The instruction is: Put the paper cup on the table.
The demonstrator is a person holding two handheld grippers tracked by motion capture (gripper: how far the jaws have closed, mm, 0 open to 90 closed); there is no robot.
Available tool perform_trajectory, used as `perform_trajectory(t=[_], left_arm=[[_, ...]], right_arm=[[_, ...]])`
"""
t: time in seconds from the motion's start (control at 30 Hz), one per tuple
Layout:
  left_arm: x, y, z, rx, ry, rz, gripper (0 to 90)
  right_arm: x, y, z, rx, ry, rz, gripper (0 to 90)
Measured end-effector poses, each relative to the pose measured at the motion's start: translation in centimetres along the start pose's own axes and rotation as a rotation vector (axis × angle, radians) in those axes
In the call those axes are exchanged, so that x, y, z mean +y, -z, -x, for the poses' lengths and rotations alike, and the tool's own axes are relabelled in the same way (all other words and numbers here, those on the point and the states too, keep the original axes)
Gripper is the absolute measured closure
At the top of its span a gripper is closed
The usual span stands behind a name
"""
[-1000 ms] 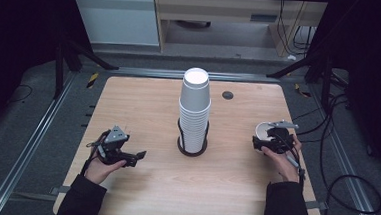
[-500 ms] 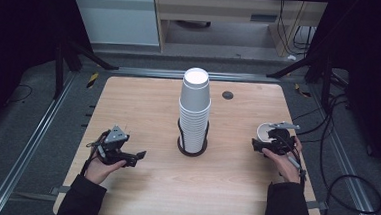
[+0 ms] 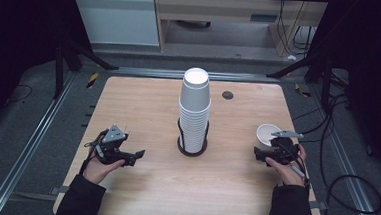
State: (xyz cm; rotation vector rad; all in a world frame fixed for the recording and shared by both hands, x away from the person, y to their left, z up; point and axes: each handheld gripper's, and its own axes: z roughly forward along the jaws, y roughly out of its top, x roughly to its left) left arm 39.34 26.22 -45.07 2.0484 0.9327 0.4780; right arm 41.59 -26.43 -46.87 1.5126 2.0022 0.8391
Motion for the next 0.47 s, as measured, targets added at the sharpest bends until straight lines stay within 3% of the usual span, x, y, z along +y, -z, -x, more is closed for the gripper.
perform_trajectory(t=[0.23,0.47], left_arm=[[0.0,0.2,-0.2,0.007,0.005,-0.001,8.3],[-0.3,0.1,-0.7,0.022,0.015,-0.017,8.1]], right_arm=[[-1.8,1.7,-0.2,0.013,-0.011,0.012,2.2],[-3.7,3.2,-0.5,0.057,-0.006,0.030,2.6]])
